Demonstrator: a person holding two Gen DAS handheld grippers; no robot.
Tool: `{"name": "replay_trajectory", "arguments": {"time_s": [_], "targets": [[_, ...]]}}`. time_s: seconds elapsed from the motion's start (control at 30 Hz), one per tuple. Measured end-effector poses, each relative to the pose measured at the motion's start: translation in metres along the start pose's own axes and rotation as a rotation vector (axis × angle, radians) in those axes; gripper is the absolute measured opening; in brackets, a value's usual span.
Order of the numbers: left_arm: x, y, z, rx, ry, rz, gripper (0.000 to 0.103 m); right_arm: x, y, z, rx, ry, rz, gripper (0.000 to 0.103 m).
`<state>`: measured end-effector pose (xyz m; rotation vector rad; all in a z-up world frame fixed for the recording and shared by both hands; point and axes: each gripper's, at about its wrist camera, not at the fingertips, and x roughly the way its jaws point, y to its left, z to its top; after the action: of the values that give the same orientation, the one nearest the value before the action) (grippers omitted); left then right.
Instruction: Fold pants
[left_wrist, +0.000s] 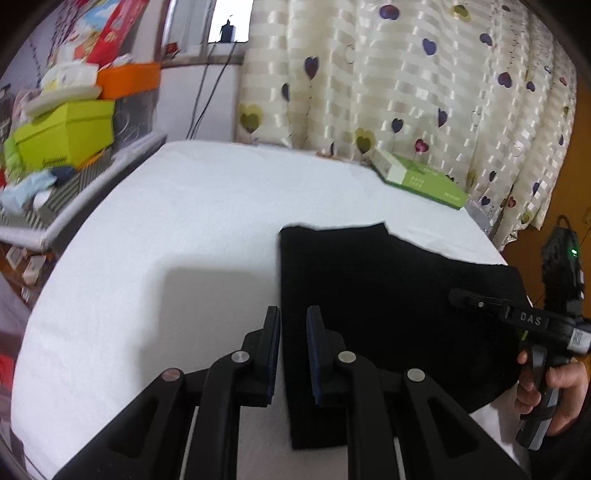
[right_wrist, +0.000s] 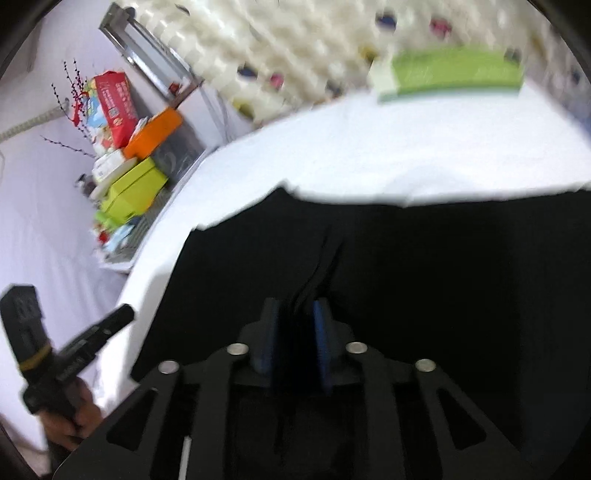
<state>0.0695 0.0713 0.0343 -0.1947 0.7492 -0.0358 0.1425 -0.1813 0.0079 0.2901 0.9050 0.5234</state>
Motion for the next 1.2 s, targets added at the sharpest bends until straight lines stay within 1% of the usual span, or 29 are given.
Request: {"name": "replay_trajectory", "arguments": {"time_s": [0.07,0.13,0.2,0.27,0.33,0.4,0.43,0.47,0.5,0.53,0.57,0.67,0.73,0.8,0.83,0.87,0.97,1.03,1.07,1.1,1.2], "targets": [[0.007,-0.007,0.011,0.024,-0.007,-0.015,0.016,-0.013,0.002,0.003,-0.011,-0.048,0.0,0.023],[0.018,-0.014,0.021,0.041,-0.002,-0.029,0.016,-0.021,0.008,0.004,-0.033,-0.07,0.032,0.023],[0.035,-0.021,0.033,0.067,0.011,-0.04,0.016,-0.016,0.016,0.006,-0.081,-0.057,0.031,0.023],[0.055,-0.027,0.043,0.095,0.028,-0.031,0.016,-0.006,0.021,0.011,-0.107,-0.041,0.012,0.023],[0.074,-0.03,0.048,0.121,0.06,-0.018,0.016,0.005,0.017,0.018,-0.104,-0.019,0.001,0.023],[0.093,-0.026,0.049,0.118,0.105,0.006,0.016,0.022,0.013,0.026,-0.093,0.011,-0.015,0.023],[0.098,-0.025,0.048,0.115,0.119,0.002,0.016,0.029,0.009,0.029,-0.091,0.027,-0.031,0.023],[0.098,-0.024,0.047,0.12,0.098,-0.012,0.016,0.038,0.005,0.032,-0.09,0.048,-0.054,0.023],[0.097,-0.023,0.045,0.124,0.089,-0.017,0.017,0.046,0.0,0.034,-0.088,0.066,-0.062,0.02],[0.096,-0.023,0.044,0.124,0.09,-0.02,0.017,0.045,0.0,0.037,-0.093,0.045,-0.065,0.02],[0.095,-0.022,0.043,0.119,0.088,-0.027,0.017,0.046,-0.001,0.039,-0.092,0.059,-0.094,0.02],[0.081,-0.019,0.036,0.105,0.101,-0.022,0.017,0.033,0.0,0.035,-0.079,0.063,-0.083,0.02],[0.067,-0.018,0.025,0.113,0.087,-0.029,0.017,0.012,0.01,0.02,-0.117,0.032,-0.049,0.02],[0.05,-0.02,0.009,0.119,0.089,-0.042,0.017,-0.002,0.022,0.001,-0.151,0.023,-0.026,0.02],[0.042,-0.022,0.001,0.123,0.09,-0.035,0.017,-0.008,0.029,-0.01,-0.174,0.023,-0.015,0.02],[0.036,-0.025,-0.005,0.13,0.086,-0.03,0.017,-0.011,0.035,-0.02,-0.193,0.024,-0.01,0.02],[0.015,-0.032,-0.022,0.124,0.068,-0.048,0.017,-0.014,0.049,-0.048,-0.249,0.028,-0.017,0.02],[0.011,-0.035,-0.033,0.123,0.072,-0.061,0.017,-0.01,0.05,-0.059,-0.258,0.053,-0.017,0.021],[0.013,-0.035,-0.037,0.118,0.087,-0.054,0.017,-0.013,0.05,-0.06,-0.257,0.04,-0.023,0.021],[0.013,-0.035,-0.041,0.115,0.084,-0.049,0.017,-0.014,0.049,-0.059,-0.252,0.046,-0.035,0.021],[0.009,-0.032,-0.043,0.085,0.094,-0.044,0.017,-0.018,0.051,-0.062,-0.249,0.056,-0.066,0.021]]}}
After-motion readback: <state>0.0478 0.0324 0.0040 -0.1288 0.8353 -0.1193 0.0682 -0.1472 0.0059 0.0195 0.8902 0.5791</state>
